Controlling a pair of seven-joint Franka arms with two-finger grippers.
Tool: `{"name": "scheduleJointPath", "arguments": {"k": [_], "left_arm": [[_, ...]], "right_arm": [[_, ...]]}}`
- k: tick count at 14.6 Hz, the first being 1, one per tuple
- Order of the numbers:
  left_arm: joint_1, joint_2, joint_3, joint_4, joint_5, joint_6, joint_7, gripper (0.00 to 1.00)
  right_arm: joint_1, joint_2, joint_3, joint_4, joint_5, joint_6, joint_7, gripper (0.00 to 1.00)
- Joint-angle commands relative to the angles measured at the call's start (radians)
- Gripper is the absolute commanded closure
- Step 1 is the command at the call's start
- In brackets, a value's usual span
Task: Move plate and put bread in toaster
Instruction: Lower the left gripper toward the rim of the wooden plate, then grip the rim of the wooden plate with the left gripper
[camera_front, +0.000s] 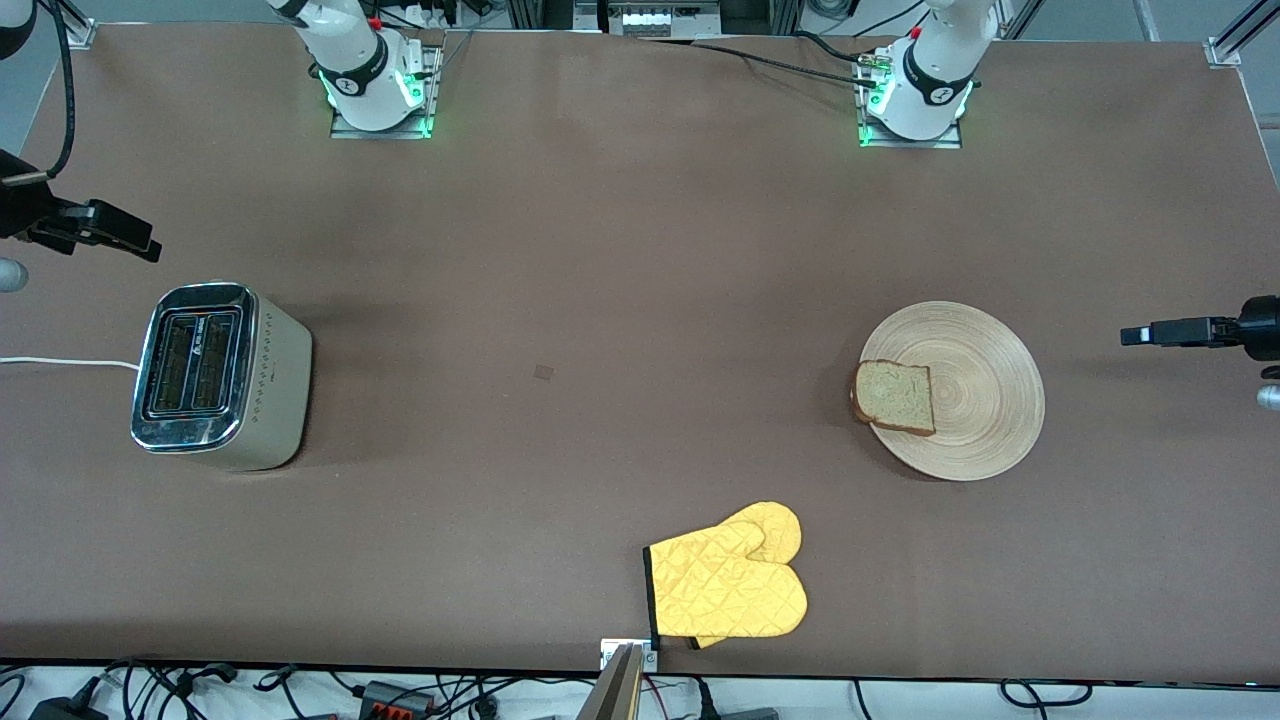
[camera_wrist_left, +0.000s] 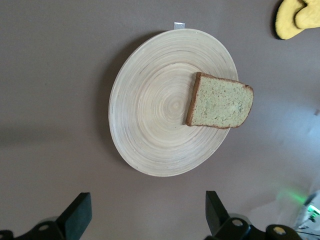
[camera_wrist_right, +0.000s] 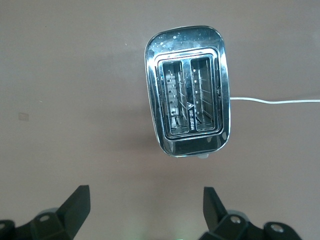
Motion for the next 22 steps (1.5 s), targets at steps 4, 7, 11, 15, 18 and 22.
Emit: {"name": "scheduleJointPath", "arguments": {"k": [4, 7, 11, 15, 18, 22], "left_arm": [[0.132, 0.22, -0.008, 0.037, -0.235, -0.005, 0.31, 0.0], [0.14, 0.294, -0.008, 0.037, -0.288, 0.045, 0.334, 0.01], [0.132, 0.355, -0.02, 0.017, -0.343, 0.116, 0.407, 0.03], [0.109, 0.391, -0.02, 0.015, -0.368, 0.119, 0.406, 0.14], [0.08, 0.405, -0.02, 0.009, -0.368, 0.119, 0.386, 0.32], [0.071, 0.412, -0.02, 0.006, -0.366, 0.142, 0.392, 0.71]], "right_arm": [[-0.006, 0.004, 0.004, 0.019, -0.003, -0.017, -0.012, 0.0], [-0.006, 0.004, 0.006, 0.019, -0.003, -0.019, -0.012, 0.0], [-0.006, 0.004, 0.004, 0.019, -0.003, -0.019, -0.012, 0.0], [-0.006, 0.004, 0.004, 0.019, -0.003, -0.019, -0.012, 0.0], [-0.006, 0.004, 0.004, 0.019, -0.001, -0.019, -0.012, 0.0], [-0.006, 0.004, 0.006, 0.019, -0.001, -0.019, -0.012, 0.0]]}}
